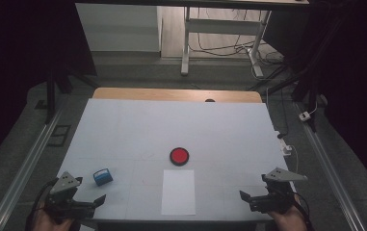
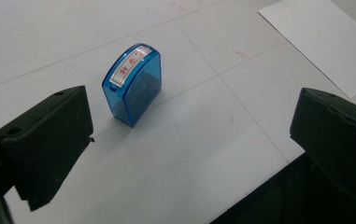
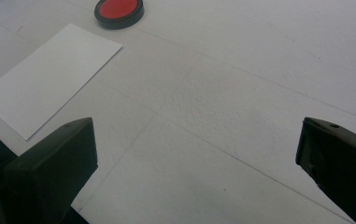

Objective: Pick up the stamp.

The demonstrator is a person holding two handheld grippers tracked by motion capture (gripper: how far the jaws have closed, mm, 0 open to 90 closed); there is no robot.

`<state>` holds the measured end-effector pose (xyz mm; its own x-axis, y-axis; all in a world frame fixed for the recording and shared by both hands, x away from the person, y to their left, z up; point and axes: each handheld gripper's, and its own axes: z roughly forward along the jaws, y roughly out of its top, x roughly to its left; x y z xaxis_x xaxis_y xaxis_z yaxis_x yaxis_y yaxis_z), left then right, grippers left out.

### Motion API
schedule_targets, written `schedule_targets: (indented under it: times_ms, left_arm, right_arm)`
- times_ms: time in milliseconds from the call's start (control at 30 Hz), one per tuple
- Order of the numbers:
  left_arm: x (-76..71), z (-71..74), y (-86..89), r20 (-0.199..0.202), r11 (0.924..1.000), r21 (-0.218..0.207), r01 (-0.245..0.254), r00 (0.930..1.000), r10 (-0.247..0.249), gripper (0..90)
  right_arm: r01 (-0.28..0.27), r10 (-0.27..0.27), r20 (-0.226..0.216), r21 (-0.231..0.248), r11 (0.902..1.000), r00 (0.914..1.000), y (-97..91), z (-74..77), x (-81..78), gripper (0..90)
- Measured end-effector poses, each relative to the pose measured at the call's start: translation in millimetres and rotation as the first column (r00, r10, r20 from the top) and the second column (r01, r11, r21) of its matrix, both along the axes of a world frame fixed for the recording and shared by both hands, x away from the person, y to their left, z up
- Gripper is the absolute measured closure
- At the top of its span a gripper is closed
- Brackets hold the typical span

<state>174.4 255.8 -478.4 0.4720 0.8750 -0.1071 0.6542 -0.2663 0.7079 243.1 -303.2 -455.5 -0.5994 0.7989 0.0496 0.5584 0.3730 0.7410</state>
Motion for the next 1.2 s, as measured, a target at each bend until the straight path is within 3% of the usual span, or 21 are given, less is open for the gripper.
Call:
schedule_targets:
  times_ms: [500, 667, 967, 1200]
  left_arm:
    - [2.2, -0.1, 3.6, -0.021, 0.9995, -0.032, -0.004, 0.9998, 0.003, 0.0]
    - [3.3, 2.9, 7.4, -0.016, 0.9995, -0.018, -0.025, 0.9996, 0.025, 0.0]
    - [9.2, 1.5, 10.0, -0.01, 0.999, -0.03, 0.033, 0.9994, -0.033, 0.0]
    - [14.8, 1.0, 15.8, 0.012, 0.9979, -0.047, 0.044, 0.999, -0.044, 0.0]
  right_arm:
    - [-0.001, 0.001, -0.003, -0.012, 0.9999, 1.0, 0.5, -0.1, 0.2, 0.0]
    - [-0.006, 0.005, -0.008, -0.01, 0.9999, 1.0, 1.2, -0.7, 0.8, 0.0]
    - [-0.006, 0.006, -0.011, -0.01, 0.9999, 0.9999, 1.1, -0.7, 1.0, 0.0]
    - [-0.011, 0.01, -0.014, -0.01, 0.9999, 0.9999, 1.4, -0.8, 1.2, 0.0]
